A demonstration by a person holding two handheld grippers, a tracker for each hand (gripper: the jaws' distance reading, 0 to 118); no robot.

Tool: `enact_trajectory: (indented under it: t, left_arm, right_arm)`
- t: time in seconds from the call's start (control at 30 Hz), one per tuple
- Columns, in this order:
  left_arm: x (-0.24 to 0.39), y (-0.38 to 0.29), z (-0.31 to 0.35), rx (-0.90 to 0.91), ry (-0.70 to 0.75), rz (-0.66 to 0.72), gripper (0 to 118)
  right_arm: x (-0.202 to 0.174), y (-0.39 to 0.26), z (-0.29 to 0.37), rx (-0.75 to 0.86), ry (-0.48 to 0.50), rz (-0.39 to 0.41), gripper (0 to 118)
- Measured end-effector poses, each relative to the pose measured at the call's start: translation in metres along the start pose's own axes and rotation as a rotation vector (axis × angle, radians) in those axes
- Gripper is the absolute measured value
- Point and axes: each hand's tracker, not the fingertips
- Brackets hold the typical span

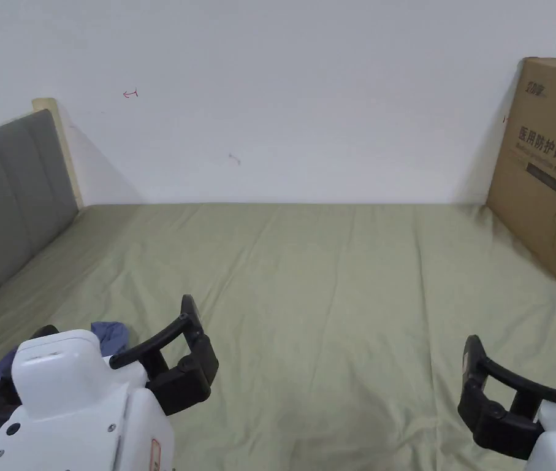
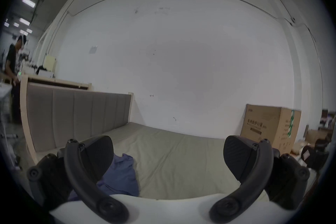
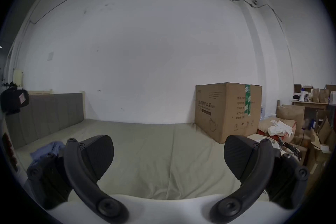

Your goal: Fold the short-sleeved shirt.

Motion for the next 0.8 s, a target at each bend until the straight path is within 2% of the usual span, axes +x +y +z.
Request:
enact_trajectory:
  t: [0.1,0.23,0.53,0.8]
  left_arm:
    - [0.006,0.004,-0.001,-0.001,-0.015,-0.089,118]
    - [0.008,0.006,0.0,-0.007,-0.034,-0.072,118]
    - [0.014,0.002,0.002,-0.021,-0.113,-0.095,118]
    - [0.013,0.008,0.001,-0.016,-0.125,-0.102,118]
  right_arm:
    - [0.001,0.0,0.001,-0.005,0.015,-0.011,118]
    - [0.003,0.007,0.004,0.031,-0.004,-0.045,118]
    - [0.003,0.01,0.001,0.016,-0.002,-0.043,118]
    - [0.004,0.009,-0.002,0.001,-0.007,-0.053,118]
